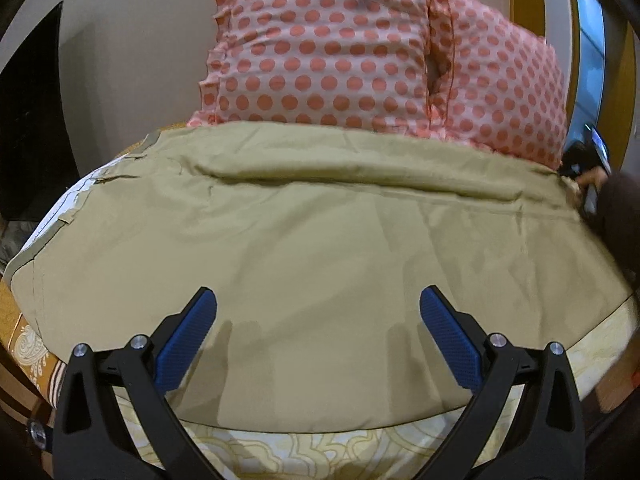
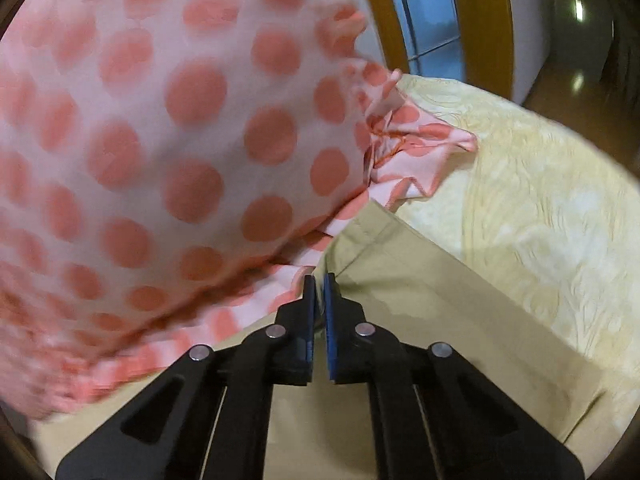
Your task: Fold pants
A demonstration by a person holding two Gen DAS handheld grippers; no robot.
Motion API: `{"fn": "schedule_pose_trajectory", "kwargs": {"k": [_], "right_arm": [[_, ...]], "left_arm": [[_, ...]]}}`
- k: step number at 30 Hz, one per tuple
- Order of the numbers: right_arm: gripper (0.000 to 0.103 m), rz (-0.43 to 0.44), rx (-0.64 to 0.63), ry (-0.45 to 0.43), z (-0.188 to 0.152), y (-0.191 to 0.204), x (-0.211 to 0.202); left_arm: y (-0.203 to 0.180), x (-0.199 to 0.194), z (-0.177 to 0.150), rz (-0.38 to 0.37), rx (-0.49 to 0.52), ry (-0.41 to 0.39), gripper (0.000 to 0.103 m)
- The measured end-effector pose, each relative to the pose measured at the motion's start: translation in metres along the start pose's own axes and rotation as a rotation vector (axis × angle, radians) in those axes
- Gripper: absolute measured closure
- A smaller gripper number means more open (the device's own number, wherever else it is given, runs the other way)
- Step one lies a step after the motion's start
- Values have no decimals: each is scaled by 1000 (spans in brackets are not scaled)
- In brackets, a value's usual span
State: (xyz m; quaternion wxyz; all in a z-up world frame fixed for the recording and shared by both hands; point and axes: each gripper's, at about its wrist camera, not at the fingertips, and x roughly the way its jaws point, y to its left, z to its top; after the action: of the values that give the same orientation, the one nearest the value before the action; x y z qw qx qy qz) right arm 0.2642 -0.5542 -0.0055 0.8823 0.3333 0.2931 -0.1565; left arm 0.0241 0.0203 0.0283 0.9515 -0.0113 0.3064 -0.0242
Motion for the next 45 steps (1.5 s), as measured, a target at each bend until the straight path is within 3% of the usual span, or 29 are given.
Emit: {"fn": "schedule_pose_trajectory", "kwargs": {"k": [4, 7, 11, 14, 16, 17, 19, 22, 24, 27, 29, 35, 37, 38, 39, 40, 41, 44, 45], "right_arm": [[99, 277, 65, -72, -33, -31, -99], [99, 370, 133, -81, -63, -69, -159], [99, 314, 207, 13, -102, -100, -165], [93, 310, 267, 96, -118, -109, -162], [77, 302, 294, 134, -119, -108, -156], [58, 299, 298, 138, -121, -108, -156], [55, 287, 294, 127, -120, -105, -153], [58, 271, 275, 104, -117, -98, -145], [101, 303, 260, 109, -113, -97, -134], [102, 433, 306, -3, -103, -112, -156], [102, 448, 255, -86, -98, -118, -181], [102, 434, 248, -77, -100, -124, -185], [102, 428, 241, -73, -101, -123, -183], [102, 426, 239, -72, -100, -123, -182], [102, 425, 239, -71, -100, -122, -181], [102, 426, 238, -71, -99, -122, -182], [102, 426, 233, -70, -100, -121, -183], [102, 405, 210, -84, -102, -122, -189], [102, 397, 206, -91, -102, -124, -192]], "left_arm": [[15, -14, 8, 27, -39, -60, 2], [31, -18, 19, 29, -90, -76, 2], [49, -15, 39, -16, -162, -95, 2], [60, -4, 57, -107, -207, -90, 2], [68, 6, 67, -156, -243, -69, 2], [73, 11, 72, -167, -266, -57, 2], [79, 19, 81, -169, -300, -36, 2], [90, 38, 96, -209, -346, -5, 2], [97, 56, 106, -250, -388, 36, 2], [107, 82, 119, -271, -446, 83, 2], [113, 98, 126, -270, -481, 103, 2], [127, 163, 157, -188, -572, 192, 4], [128, 180, 165, -156, -596, 211, 11], [129, 187, 168, -145, -595, 211, 27], [130, 193, 171, -143, -585, 214, 62], [132, 199, 173, -149, -577, 234, 82], [134, 200, 172, -147, -573, 258, 96], [136, 165, 161, -143, -556, 220, 97], [136, 137, 151, -147, -533, 187, 97]]}}
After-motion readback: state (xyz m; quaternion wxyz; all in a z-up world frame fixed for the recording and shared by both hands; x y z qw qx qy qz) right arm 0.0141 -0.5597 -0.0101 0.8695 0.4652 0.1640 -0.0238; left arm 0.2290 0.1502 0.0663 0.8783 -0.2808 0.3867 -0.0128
